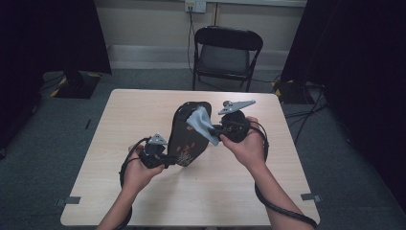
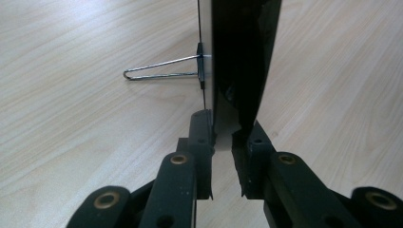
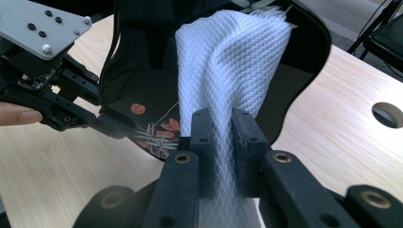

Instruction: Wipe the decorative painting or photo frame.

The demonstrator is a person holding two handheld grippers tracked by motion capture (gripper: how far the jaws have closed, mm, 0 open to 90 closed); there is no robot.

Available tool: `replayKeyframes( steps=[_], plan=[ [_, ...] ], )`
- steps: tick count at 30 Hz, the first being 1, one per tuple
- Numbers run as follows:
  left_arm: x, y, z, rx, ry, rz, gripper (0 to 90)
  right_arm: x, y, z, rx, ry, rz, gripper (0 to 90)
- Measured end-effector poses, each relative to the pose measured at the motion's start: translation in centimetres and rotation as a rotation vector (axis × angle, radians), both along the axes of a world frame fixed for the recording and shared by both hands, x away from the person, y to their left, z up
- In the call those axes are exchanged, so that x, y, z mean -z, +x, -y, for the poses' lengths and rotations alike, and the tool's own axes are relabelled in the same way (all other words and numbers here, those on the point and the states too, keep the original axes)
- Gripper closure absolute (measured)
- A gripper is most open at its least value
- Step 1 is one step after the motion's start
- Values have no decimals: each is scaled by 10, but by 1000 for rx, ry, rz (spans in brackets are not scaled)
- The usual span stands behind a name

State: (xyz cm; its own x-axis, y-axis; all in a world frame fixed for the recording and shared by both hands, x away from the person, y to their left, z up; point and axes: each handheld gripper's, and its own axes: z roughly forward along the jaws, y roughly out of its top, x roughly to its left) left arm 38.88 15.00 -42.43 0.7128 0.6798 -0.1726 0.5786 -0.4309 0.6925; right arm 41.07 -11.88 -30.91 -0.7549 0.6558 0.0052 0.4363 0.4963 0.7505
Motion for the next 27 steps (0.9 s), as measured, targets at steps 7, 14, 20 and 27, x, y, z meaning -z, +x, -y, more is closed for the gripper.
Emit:
replayKeyframes(
  steps=[7,14,20,27],
  plan=[
    [0,0,0,3,1,2,785,22,0,-7,-21,-28,-30,810],
    [0,0,0,4,3,1,785,55,-2,-7,-32,-40,-87,810],
    [0,0,0,3,2,-1,785,80,-4,-8,-34,-50,-131,810],
    [0,0,0,4,3,1,785,109,-5,-8,-27,-72,-181,810]
  ],
)
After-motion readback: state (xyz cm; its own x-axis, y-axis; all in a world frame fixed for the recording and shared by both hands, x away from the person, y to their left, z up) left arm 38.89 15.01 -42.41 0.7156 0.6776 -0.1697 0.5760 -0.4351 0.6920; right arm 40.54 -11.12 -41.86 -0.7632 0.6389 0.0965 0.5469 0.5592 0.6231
